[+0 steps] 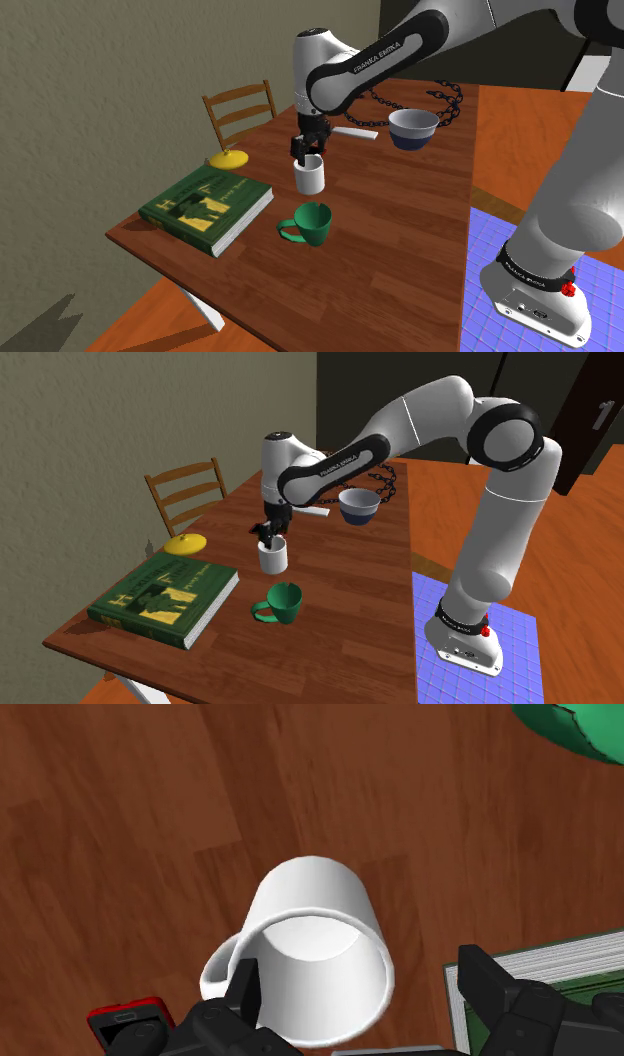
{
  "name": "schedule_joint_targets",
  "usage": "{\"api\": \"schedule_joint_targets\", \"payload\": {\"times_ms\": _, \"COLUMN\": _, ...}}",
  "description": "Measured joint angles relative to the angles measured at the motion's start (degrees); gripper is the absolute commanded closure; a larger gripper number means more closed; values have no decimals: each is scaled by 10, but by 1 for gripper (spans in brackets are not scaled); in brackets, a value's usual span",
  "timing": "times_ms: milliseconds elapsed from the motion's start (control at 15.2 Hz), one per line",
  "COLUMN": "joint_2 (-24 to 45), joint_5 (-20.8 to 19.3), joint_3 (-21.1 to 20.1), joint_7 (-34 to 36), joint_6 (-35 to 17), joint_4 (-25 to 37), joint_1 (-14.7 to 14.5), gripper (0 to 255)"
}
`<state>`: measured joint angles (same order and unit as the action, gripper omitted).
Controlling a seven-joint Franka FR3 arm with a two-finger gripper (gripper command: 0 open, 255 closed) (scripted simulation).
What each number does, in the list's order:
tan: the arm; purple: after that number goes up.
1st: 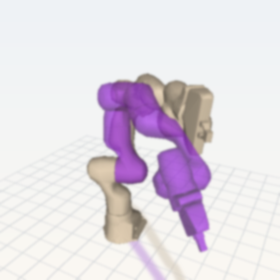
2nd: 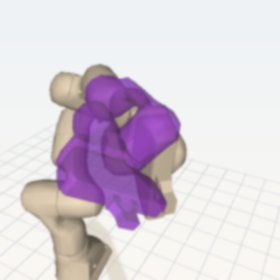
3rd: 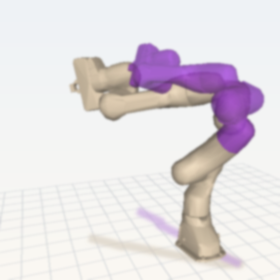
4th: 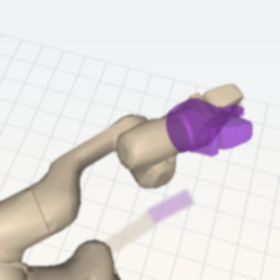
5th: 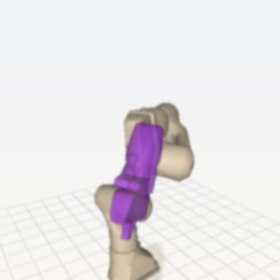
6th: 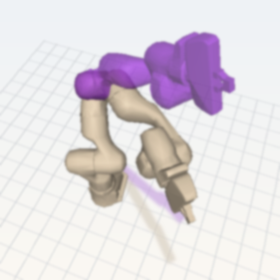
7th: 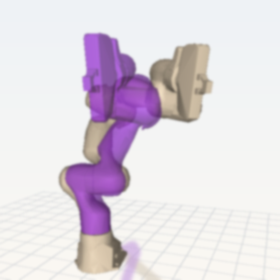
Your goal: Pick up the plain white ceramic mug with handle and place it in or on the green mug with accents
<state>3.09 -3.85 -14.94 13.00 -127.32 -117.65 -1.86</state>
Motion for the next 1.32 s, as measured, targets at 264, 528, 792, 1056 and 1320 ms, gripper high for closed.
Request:
{"api": "schedule_joint_targets", "payload": {"times_ms": 264, "joint_2": 85, "joint_5": -33, "joint_3": -4, "joint_7": 39, "joint_6": -14, "joint_4": 62, "joint_1": -16, "gripper": 0}}
{"api": "schedule_joint_targets", "payload": {"times_ms": 528, "joint_2": 113, "joint_5": -44, "joint_3": -1, "joint_7": 47, "joint_6": -37, "joint_4": 65, "joint_1": -19, "gripper": 0}}
{"api": "schedule_joint_targets", "payload": {"times_ms": 792, "joint_2": 133, "joint_5": -52, "joint_3": 2, "joint_7": 52, "joint_6": -58, "joint_4": 62, "joint_1": -21, "gripper": 0}}
{"api": "schedule_joint_targets", "payload": {"times_ms": 1056, "joint_2": 134, "joint_5": -53, "joint_3": 2, "joint_7": 52, "joint_6": -63, "joint_4": 59, "joint_1": -21, "gripper": 0}}
{"api": "schedule_joint_targets", "payload": {"times_ms": 1320, "joint_2": 134, "joint_5": -53, "joint_3": 2, "joint_7": 52, "joint_6": -63, "joint_4": 58, "joint_1": -21, "gripper": 255}}
